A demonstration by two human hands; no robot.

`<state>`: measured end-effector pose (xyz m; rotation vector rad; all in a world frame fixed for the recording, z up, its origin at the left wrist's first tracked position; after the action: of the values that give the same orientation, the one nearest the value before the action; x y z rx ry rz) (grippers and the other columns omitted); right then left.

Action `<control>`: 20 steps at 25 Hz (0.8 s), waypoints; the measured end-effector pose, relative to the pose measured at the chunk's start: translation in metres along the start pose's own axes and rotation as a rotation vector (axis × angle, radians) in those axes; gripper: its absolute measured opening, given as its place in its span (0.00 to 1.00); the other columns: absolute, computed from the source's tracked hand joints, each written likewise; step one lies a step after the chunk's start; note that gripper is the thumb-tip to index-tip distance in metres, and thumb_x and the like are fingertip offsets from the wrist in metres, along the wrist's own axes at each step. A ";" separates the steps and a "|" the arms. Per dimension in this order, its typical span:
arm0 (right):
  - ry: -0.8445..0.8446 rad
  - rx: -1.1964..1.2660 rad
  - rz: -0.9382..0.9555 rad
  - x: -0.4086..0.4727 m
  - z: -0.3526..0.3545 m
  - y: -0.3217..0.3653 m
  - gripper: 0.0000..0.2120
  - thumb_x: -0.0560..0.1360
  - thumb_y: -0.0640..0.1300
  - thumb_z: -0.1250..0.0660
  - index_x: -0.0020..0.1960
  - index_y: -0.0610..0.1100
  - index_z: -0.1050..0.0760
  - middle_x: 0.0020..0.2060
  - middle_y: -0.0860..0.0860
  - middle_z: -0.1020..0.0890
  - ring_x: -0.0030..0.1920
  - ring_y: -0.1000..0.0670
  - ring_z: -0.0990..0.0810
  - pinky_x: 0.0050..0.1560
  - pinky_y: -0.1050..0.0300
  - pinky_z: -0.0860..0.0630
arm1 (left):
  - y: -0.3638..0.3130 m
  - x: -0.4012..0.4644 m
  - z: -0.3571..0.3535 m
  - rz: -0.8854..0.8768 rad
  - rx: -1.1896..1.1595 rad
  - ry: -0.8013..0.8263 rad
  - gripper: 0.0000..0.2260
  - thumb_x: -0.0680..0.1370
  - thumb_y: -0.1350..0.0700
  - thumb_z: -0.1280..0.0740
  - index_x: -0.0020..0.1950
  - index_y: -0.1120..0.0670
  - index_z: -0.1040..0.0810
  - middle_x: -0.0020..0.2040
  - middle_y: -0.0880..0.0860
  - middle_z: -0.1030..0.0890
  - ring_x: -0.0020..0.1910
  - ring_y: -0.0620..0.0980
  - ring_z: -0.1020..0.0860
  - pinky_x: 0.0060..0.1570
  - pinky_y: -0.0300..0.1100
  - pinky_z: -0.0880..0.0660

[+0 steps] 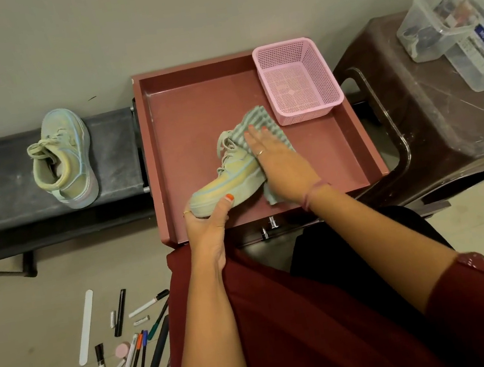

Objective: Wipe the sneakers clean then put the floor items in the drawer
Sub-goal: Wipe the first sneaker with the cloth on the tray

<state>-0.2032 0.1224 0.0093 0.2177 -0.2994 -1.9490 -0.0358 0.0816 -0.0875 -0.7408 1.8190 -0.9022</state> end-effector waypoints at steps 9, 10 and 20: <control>-0.044 -0.055 0.013 -0.017 -0.017 0.029 0.31 0.72 0.30 0.50 0.75 0.35 0.48 0.75 0.39 0.44 0.75 0.37 0.46 0.75 0.48 0.50 | 0.003 0.001 0.004 0.029 -0.038 -0.050 0.40 0.58 0.51 0.21 0.67 0.61 0.30 0.58 0.59 0.20 0.55 0.53 0.20 0.49 0.43 0.23; -0.060 -0.060 0.037 -0.034 -0.021 0.037 0.32 0.70 0.31 0.49 0.75 0.34 0.45 0.74 0.39 0.42 0.74 0.36 0.43 0.74 0.45 0.45 | 0.004 0.002 0.005 0.032 -0.041 -0.050 0.40 0.58 0.51 0.21 0.67 0.61 0.30 0.59 0.59 0.20 0.56 0.54 0.20 0.51 0.44 0.23; 0.044 0.165 -0.058 -0.034 -0.021 0.041 0.41 0.69 0.25 0.44 0.77 0.39 0.57 0.77 0.44 0.57 0.76 0.41 0.61 0.76 0.52 0.58 | 0.002 0.001 0.002 0.015 -0.029 -0.024 0.37 0.61 0.52 0.21 0.66 0.61 0.29 0.58 0.59 0.19 0.55 0.54 0.19 0.54 0.49 0.22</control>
<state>-0.1478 0.1366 0.0021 0.3800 -0.4291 -1.9747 -0.0344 0.0811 -0.0905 -0.7523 1.8174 -0.8548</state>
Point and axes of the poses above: each hand's wrist, its own x-axis towards the middle knuckle, its own z-axis out of the back of the hand, y = z × x, the point moved 10 cm from there along x, towards the middle knuckle
